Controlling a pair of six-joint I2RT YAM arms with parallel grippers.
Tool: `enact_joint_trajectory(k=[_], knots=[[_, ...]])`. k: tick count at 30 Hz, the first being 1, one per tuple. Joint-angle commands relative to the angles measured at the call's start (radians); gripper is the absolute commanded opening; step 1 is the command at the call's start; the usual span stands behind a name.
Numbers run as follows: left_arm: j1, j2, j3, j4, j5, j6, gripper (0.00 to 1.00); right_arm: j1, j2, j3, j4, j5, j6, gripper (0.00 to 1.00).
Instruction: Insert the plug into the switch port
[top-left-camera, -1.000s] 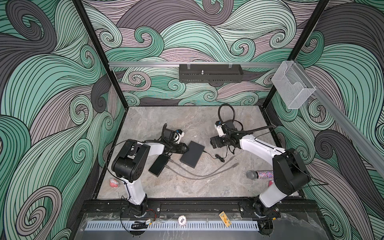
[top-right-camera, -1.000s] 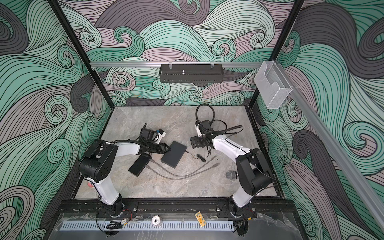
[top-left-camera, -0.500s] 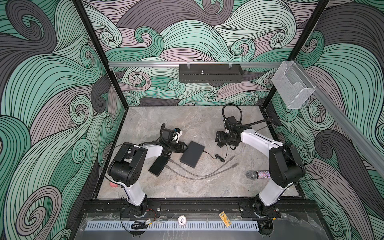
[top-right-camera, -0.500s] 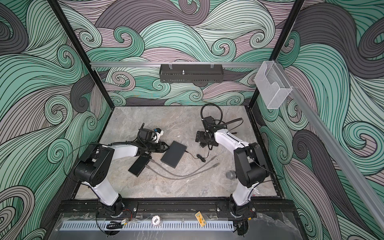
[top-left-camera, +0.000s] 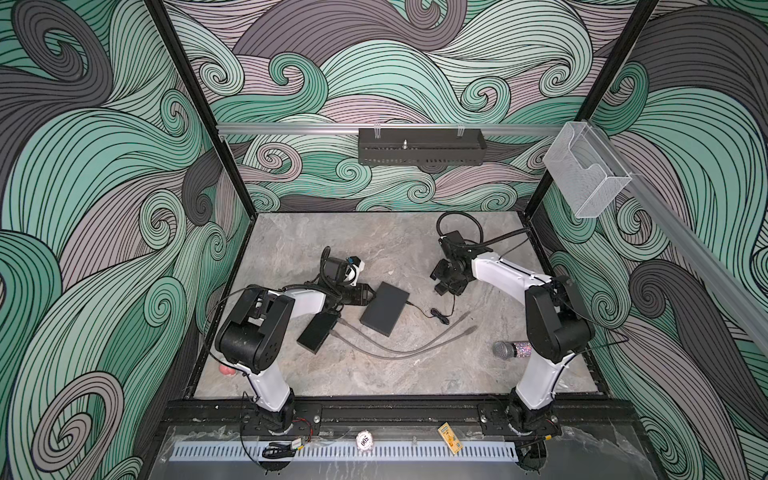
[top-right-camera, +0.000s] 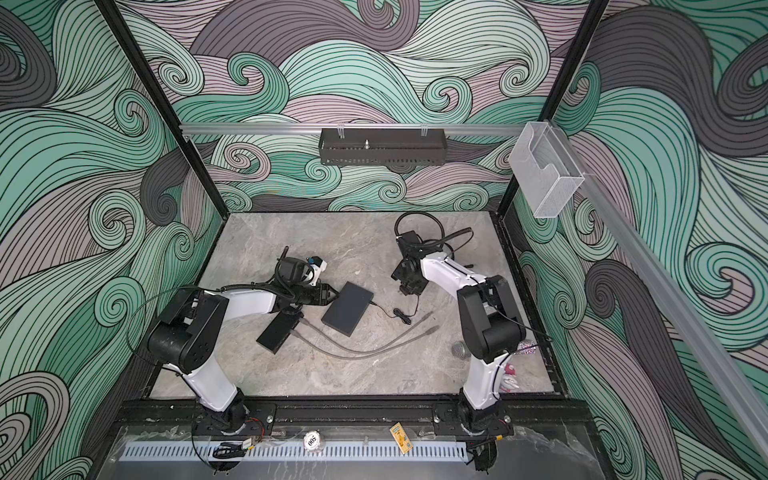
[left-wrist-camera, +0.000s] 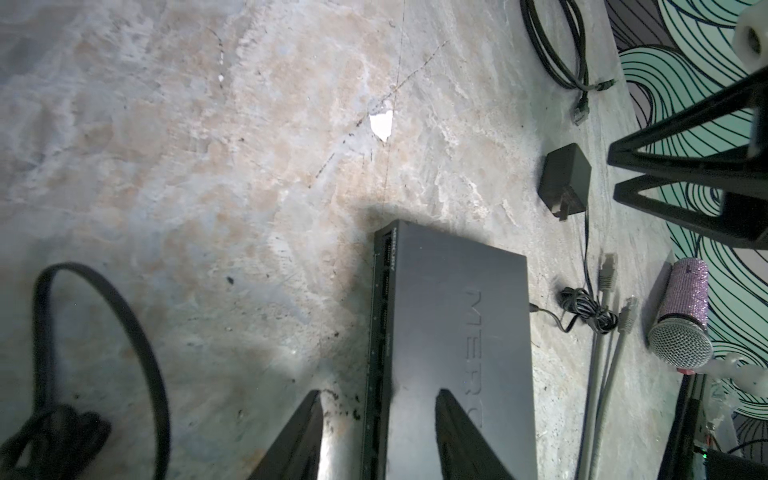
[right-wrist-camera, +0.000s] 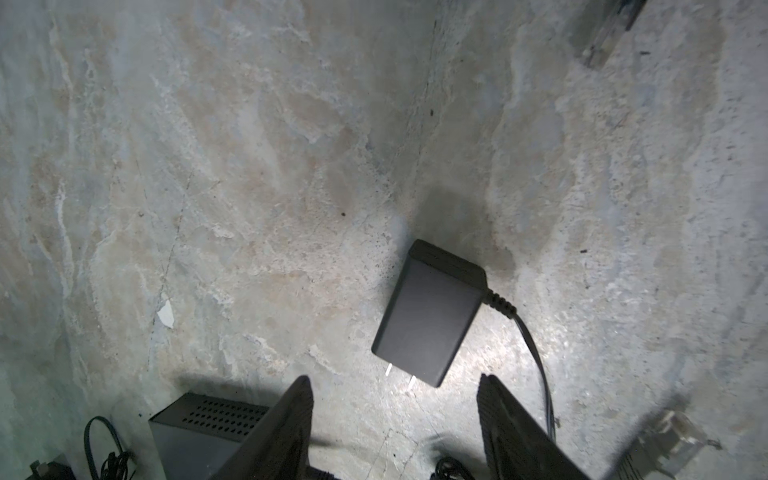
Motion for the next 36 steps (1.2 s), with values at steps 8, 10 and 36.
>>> enact_joint_trajectory(k=[8, 10, 36], knots=[[0.003, -0.029, -0.002, 0.01, 0.009, -0.013, 0.47, -0.003, 0.128, 0.092, -0.053, 0.067, 0.057, 0.61], [0.004, -0.029, -0.002, 0.012, 0.007, -0.013, 0.47, -0.003, 0.155, 0.118, -0.053, 0.061, 0.036, 0.49], [-0.007, -0.232, -0.123, 0.088, -0.191, -0.082, 0.47, 0.128, 0.866, 1.186, -0.163, -0.24, -0.571, 0.34]])
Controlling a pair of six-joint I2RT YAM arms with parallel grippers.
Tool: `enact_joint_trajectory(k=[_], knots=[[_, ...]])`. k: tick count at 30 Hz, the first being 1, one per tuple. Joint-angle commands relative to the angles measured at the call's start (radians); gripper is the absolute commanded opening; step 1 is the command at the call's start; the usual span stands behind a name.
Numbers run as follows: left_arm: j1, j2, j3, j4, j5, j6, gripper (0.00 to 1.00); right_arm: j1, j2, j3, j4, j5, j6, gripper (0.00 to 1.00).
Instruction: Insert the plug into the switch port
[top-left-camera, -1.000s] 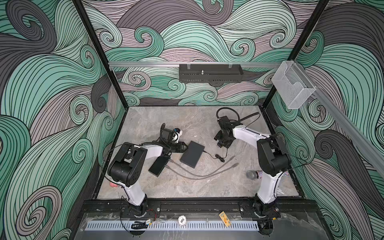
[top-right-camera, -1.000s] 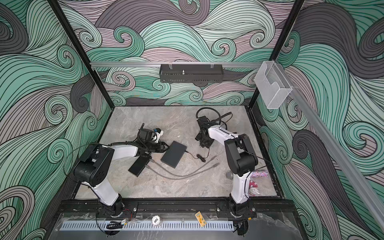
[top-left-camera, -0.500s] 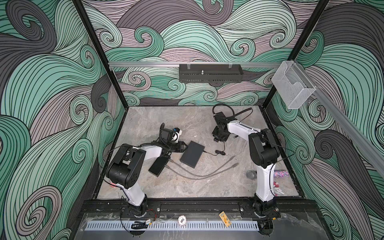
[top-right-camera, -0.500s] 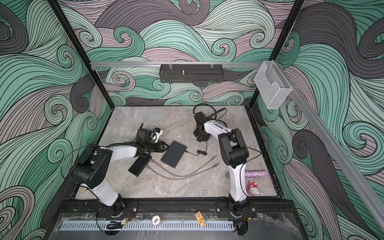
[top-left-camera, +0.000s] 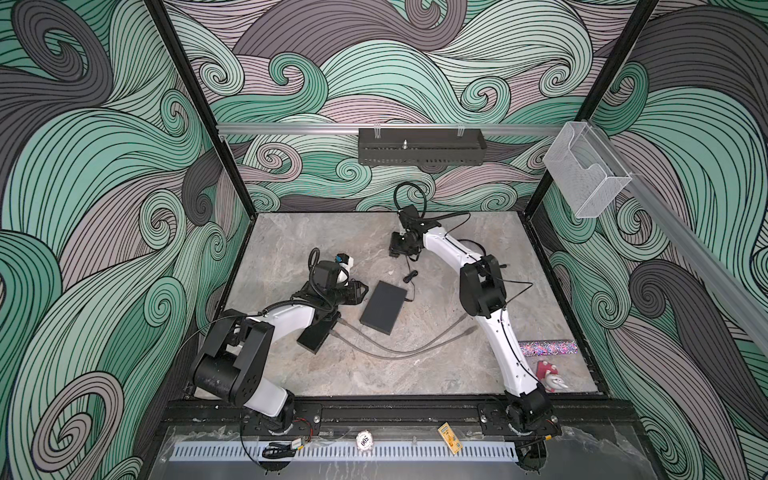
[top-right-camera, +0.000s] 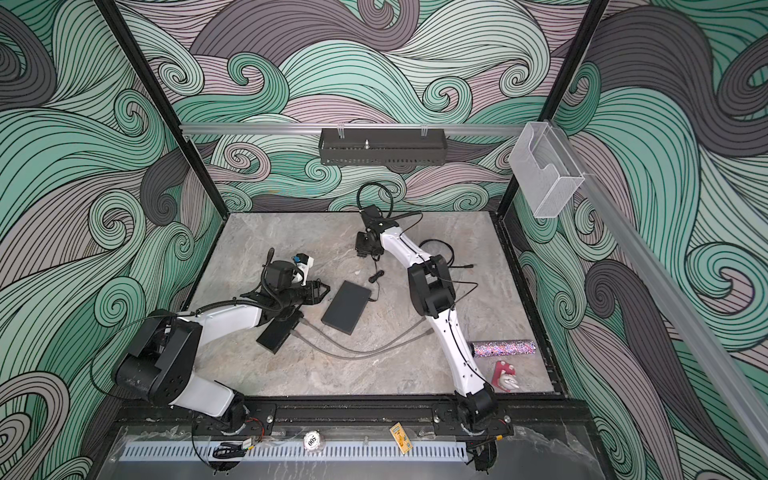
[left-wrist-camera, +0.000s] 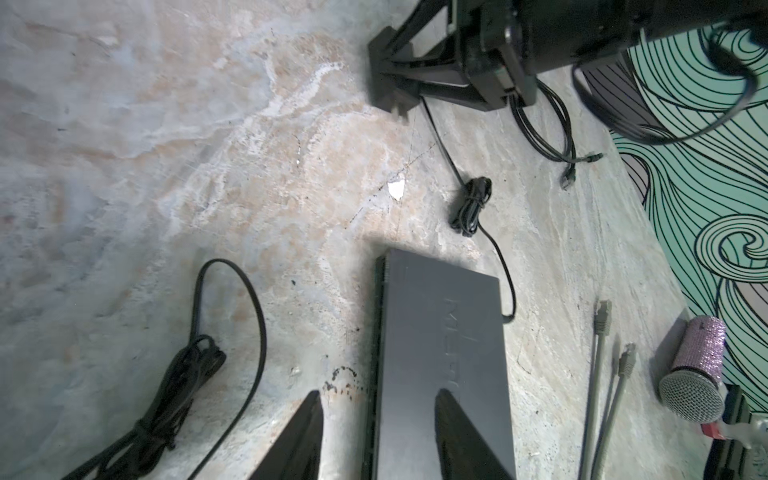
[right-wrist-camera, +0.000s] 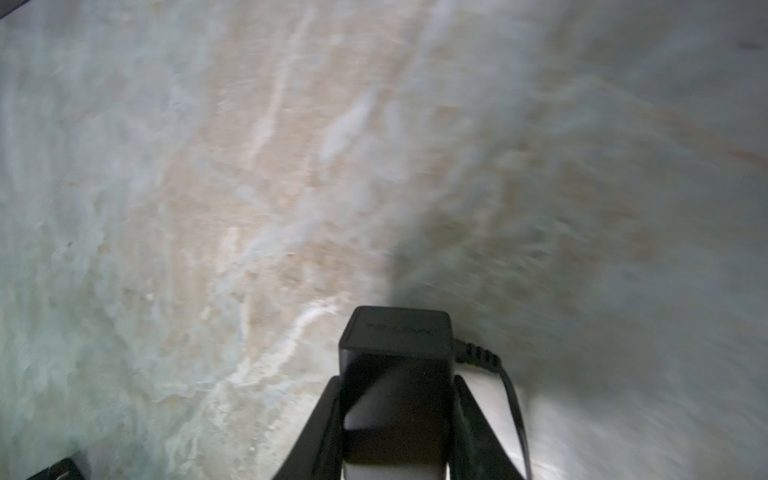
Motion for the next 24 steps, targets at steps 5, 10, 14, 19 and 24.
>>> enact_joint_trajectory(k=[5, 10, 14, 19, 24], knots=[[-0.008, 0.008, 0.015, 0.008, -0.02, -0.005, 0.47, 0.034, 0.163, 0.206, -0.072, -0.034, -0.098, 0.37], [-0.008, 0.016, 0.02, 0.007, -0.021, -0.002, 0.47, 0.034, 0.145, 0.21, -0.035, -0.072, -0.156, 0.67], [-0.008, 0.016, 0.019, 0.002, -0.028, 0.001, 0.47, 0.027, 0.027, 0.099, -0.033, -0.102, -0.193, 0.67], [-0.01, 0.002, 0.002, 0.002, -0.034, -0.002, 0.47, 0.028, -0.324, -0.4, 0.171, -0.134, -0.179, 0.67], [-0.01, -0.037, -0.099, 0.043, -0.015, -0.105, 0.47, 0.028, -0.657, -0.847, 0.323, -0.147, -0.102, 0.68]])
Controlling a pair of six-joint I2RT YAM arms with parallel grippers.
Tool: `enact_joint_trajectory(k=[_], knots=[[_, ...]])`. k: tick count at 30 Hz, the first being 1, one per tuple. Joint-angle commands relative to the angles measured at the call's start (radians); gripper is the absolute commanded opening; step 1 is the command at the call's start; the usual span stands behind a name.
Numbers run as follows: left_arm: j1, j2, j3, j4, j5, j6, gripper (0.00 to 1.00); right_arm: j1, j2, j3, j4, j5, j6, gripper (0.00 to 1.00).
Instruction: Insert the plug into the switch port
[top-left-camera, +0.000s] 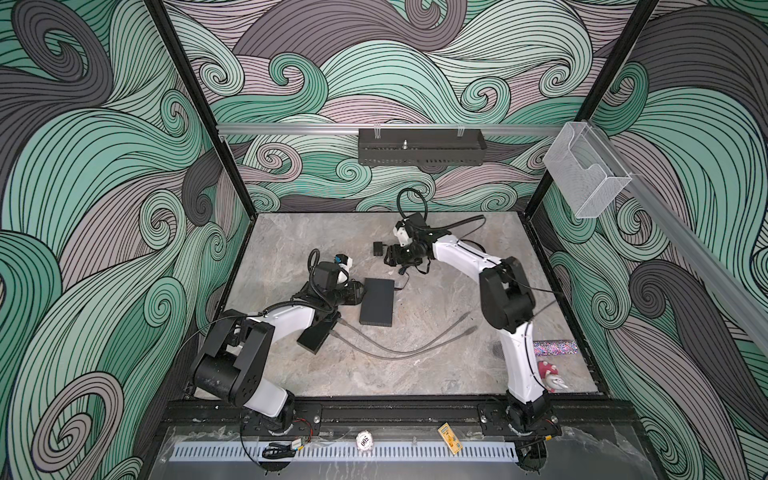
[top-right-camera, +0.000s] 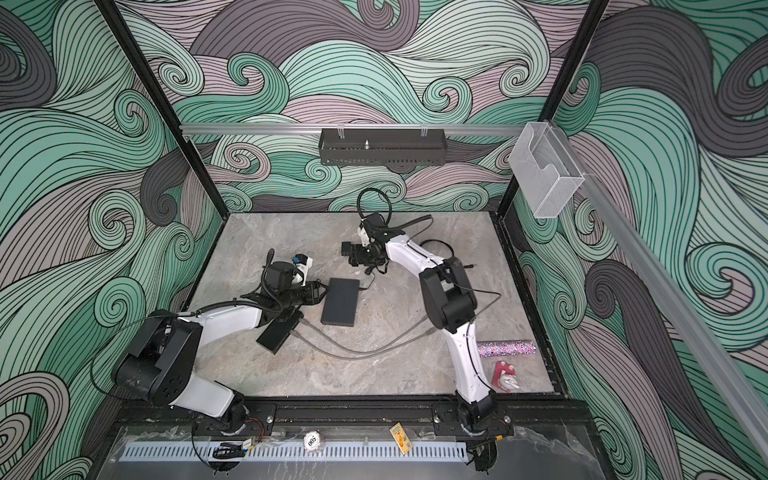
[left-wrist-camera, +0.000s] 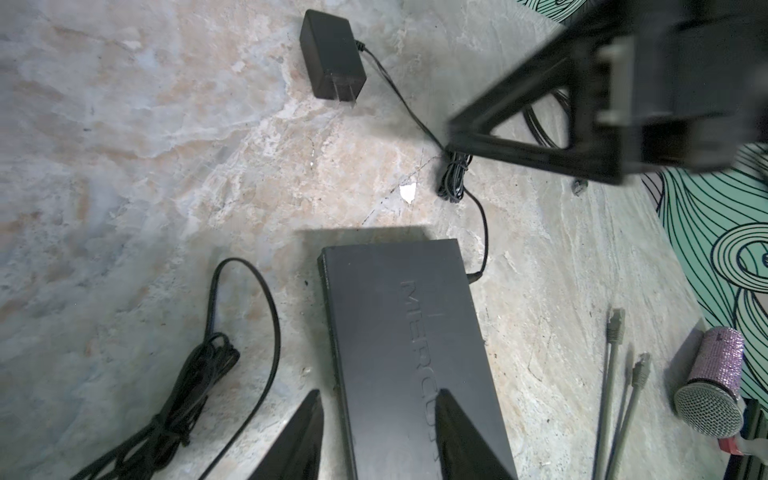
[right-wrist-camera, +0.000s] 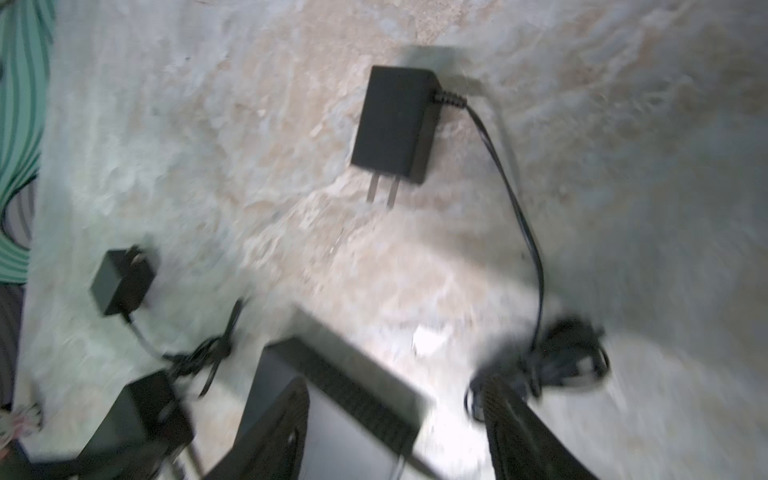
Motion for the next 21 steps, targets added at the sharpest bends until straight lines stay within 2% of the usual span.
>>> enact_joint_trajectory(k=[1, 4, 9, 16, 21], knots=[[-0.007, -0.04, -0.108, 0.062, 0.024, -0.119, 0.47, 0.002, -0.148, -0.179, 0.128, -0.044, 0.071, 0.68], [-0.023, -0.053, -0.211, 0.16, 0.081, -0.186, 0.47, 0.006, -0.193, -0.303, 0.147, -0.128, 0.127, 0.66], [-0.057, -0.105, -0.317, 0.229, 0.138, -0.234, 0.44, 0.015, -0.226, -0.48, 0.331, -0.223, 0.238, 0.64], [-0.155, -0.229, -0.329, 0.128, 0.078, -0.231, 0.42, 0.027, -0.156, -0.498, 0.387, -0.273, 0.268, 0.64], [-0.177, -0.261, -0.274, 0.017, 0.022, -0.179, 0.41, 0.037, -0.135, -0.498, 0.403, -0.283, 0.281, 0.64]])
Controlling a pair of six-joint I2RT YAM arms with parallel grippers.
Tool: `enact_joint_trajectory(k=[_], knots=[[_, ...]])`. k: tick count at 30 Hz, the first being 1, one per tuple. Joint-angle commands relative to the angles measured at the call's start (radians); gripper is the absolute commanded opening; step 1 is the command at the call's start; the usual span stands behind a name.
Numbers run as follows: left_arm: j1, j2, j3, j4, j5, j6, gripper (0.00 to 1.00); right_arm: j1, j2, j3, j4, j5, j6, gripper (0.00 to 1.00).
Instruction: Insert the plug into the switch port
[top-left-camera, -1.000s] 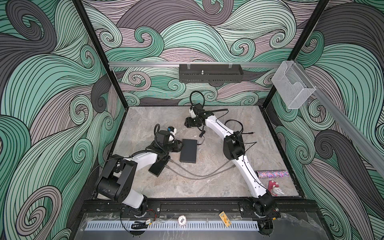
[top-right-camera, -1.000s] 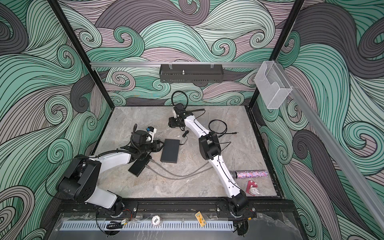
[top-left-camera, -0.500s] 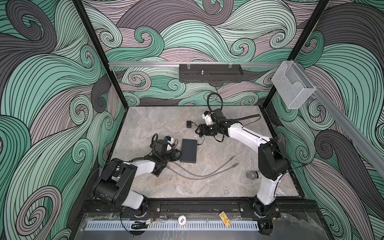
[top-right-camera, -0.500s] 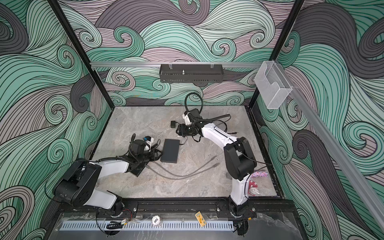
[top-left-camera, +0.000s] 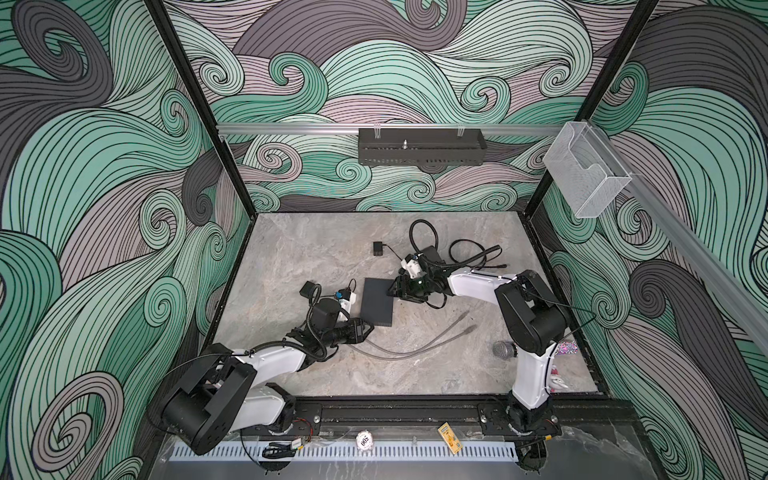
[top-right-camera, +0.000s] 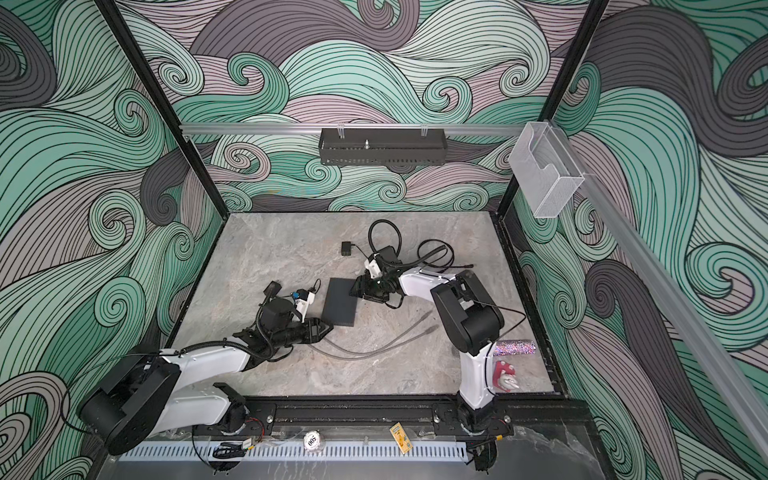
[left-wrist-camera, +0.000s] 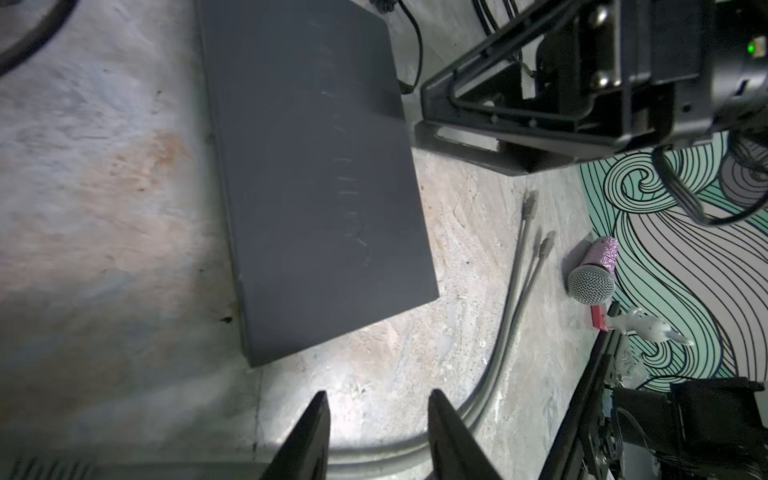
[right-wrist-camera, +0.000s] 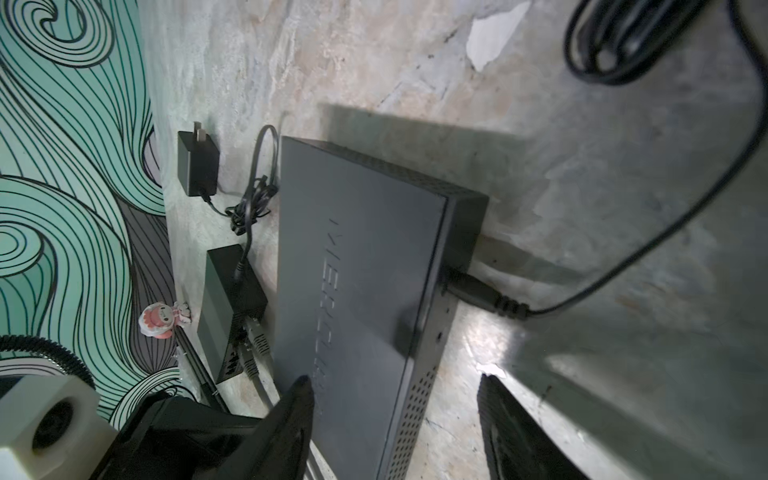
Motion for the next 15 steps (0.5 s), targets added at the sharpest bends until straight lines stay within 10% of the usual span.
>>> enact_joint_trajectory(k=[1, 15], knots=[[-0.006, -0.028, 0.059, -0.133, -0.087, 0.05, 0.42, 0.005, 0.017, 0.002, 0.049, -0.027, 0.021, 0.64], [-0.006, 0.077, 0.144, -0.21, -0.14, 0.119, 0.44, 0.008, 0.047, 0.015, 0.072, -0.039, 0.035, 0.64]])
